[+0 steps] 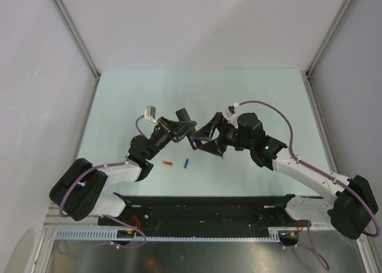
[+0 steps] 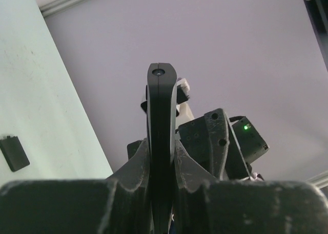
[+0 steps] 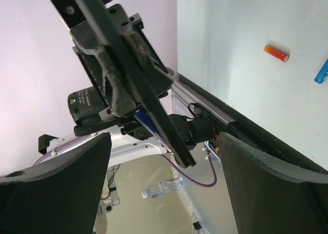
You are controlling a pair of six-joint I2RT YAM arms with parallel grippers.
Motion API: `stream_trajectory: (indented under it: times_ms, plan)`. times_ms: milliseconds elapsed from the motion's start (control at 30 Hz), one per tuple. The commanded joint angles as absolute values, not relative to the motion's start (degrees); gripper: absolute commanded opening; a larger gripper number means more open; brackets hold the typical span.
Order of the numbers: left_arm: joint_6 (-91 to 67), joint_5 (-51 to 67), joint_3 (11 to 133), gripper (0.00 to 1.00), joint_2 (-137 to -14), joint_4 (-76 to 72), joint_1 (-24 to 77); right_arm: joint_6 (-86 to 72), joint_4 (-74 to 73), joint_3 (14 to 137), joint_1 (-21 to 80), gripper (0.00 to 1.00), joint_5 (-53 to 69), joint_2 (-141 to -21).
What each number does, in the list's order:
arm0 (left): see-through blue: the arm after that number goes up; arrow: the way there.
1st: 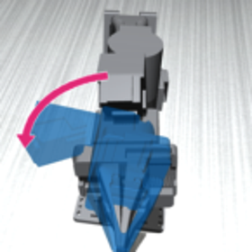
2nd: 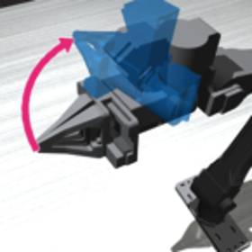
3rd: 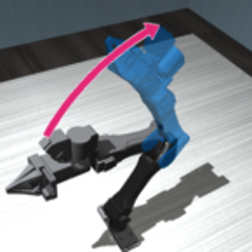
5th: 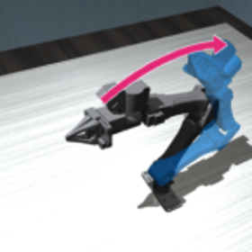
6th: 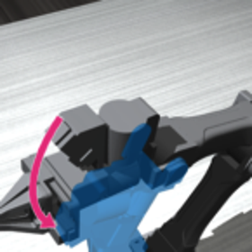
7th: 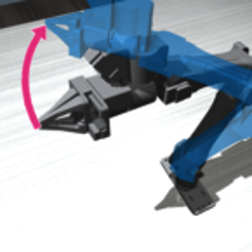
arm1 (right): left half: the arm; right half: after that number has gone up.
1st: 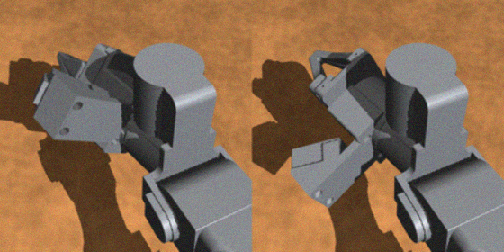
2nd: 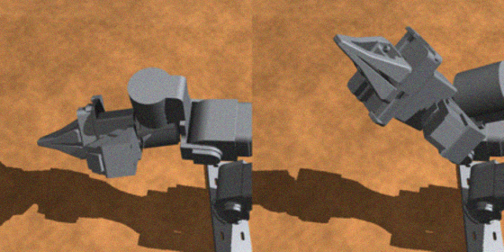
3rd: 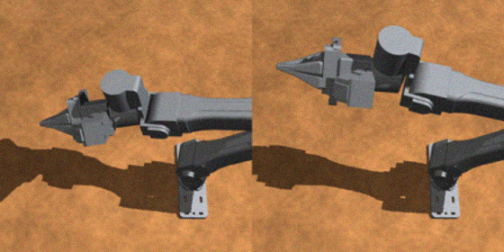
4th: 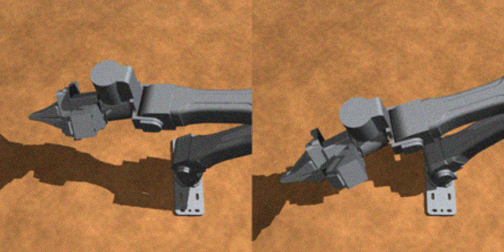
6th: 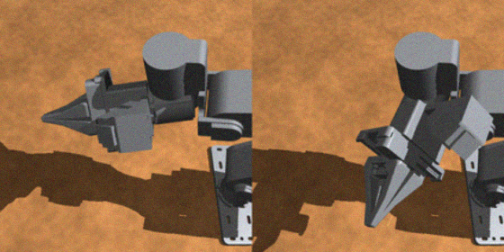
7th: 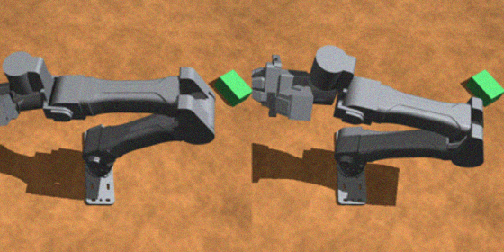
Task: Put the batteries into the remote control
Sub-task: Load the battery into the remote control.
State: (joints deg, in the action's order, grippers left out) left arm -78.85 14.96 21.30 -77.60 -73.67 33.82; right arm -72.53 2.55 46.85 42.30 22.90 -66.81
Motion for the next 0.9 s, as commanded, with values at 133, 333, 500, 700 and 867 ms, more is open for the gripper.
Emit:
stream_trajectory:
  times_ms: [133, 333, 500, 700, 867]
  plan:
    - [-74.8, 12.13, 20.48, 0.0, -74.8, -77.61, 34.89, -74.97, 1.76, 46.93, 42.45, 0.88, 21.36, -67.41]
    - [-72.34, 11.25, 19.95, 0.0, -74.44, -76.91, 35.51, -76.2, 3.07, 46.93, 42.19, 0.86, 20.22, -67.68]
    - [-71.37, 10.9, 19.95, 0.0, -74.44, -76.38, 36.04, -76.2, 2.55, 47.02, 42.27, 0.84, 20.3, -69.08]
    - [-71.37, 10.9, 20.04, 0.0, -74.36, -76.38, 36.3, -75.85, 2.28, 47.02, 41.93, 0.82, 20.13, -69.35]
    - [-71.46, 11.07, 20.04, 0.0, -74.27, -76.38, 36.39, -76.03, 2.9, 47.02, 41.84, 0.81, 20.3, -69.87]
